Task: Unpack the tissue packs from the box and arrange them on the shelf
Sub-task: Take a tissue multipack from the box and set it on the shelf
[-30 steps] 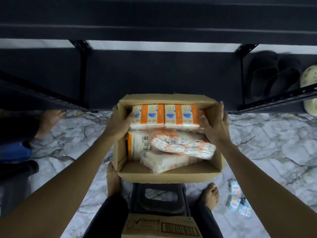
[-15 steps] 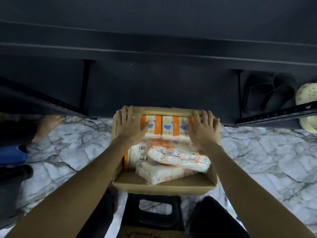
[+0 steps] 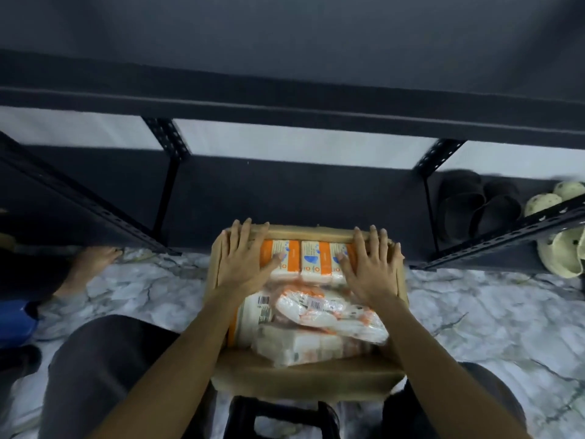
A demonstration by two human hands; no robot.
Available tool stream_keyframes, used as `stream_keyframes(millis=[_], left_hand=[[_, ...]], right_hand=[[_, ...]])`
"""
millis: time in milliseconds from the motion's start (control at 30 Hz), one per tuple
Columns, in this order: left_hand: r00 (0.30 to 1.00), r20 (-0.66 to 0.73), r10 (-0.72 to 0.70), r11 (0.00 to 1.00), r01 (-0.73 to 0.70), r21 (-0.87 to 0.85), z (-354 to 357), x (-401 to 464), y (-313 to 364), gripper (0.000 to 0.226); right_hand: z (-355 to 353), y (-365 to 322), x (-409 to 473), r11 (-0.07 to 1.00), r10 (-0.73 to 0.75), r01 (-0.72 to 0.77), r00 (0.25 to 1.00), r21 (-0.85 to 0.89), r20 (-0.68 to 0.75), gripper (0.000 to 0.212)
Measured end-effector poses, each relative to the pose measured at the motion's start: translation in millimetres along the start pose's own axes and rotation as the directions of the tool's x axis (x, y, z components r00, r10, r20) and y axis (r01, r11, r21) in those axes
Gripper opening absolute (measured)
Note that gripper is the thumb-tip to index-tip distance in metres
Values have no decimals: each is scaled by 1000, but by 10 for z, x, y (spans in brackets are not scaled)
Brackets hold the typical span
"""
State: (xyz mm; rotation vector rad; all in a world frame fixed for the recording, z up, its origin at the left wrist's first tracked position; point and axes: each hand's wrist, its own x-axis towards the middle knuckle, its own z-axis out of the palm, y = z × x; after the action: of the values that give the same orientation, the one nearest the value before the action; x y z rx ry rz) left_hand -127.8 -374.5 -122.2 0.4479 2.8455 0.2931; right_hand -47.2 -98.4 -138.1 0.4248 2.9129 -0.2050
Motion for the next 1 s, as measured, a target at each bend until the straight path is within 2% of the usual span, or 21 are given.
stream_keyframes(millis=[167, 267, 300, 400, 433, 533, 600, 633, 700, 800, 900, 1000], left_hand=[[1000, -10, 19, 999, -19, 44, 116, -31, -77, 83], [1000, -17, -8, 996, 10, 93, 197, -199, -167, 90], [999, -19, -32, 997, 33, 69, 227, -335, -177, 92], [987, 99, -125, 950, 148, -276, 377, -787, -45, 81], [982, 121, -141, 924, 175, -339, 405, -888, 21, 75], [977, 65, -201, 897, 211, -390, 429, -1065, 203, 68], [975, 78, -209, 878, 222, -424, 405, -1177, 300, 68], [970, 115, -213, 864, 242, -441, 409, -1238, 334, 65], [932, 272, -239, 812, 346, -471, 489, -1322, 352, 62], [866, 440, -239, 775, 443, -450, 511, -1383, 320, 78], [860, 480, -174, 811, 401, -426, 371, -1487, 369, 69], [884, 441, -159, 794, 380, -475, 350, -1601, 402, 58]], right_hand=[[-9, 7, -190, 1000, 6, -5, 998, 15, -54, 75], [43, 2, -424, 996, 7, -9, 1000, 94, 17, 72], [80, 2, -534, 991, 9, -15, 999, 130, 49, 71], [123, -22, -804, 971, 51, -74, 993, 225, 103, 72], [95, -61, -848, 960, 62, -94, 990, 264, 127, 73], [-20, -196, -995, 907, 80, -153, 977, 393, 195, 72], [-10, -287, -1159, 894, 67, -160, 971, 418, 229, 74], [18, -333, -1249, 910, 55, -149, 968, 387, 245, 75], [81, -400, -1370, 939, 43, -133, 961, 317, 275, 77], [2, -441, -1389, 932, 53, -154, 953, 327, 299, 78], [-52, -419, -1440, 927, 37, -144, 953, 346, 300, 79], [-91, -406, -1527, 924, 25, -141, 949, 355, 313, 80]])
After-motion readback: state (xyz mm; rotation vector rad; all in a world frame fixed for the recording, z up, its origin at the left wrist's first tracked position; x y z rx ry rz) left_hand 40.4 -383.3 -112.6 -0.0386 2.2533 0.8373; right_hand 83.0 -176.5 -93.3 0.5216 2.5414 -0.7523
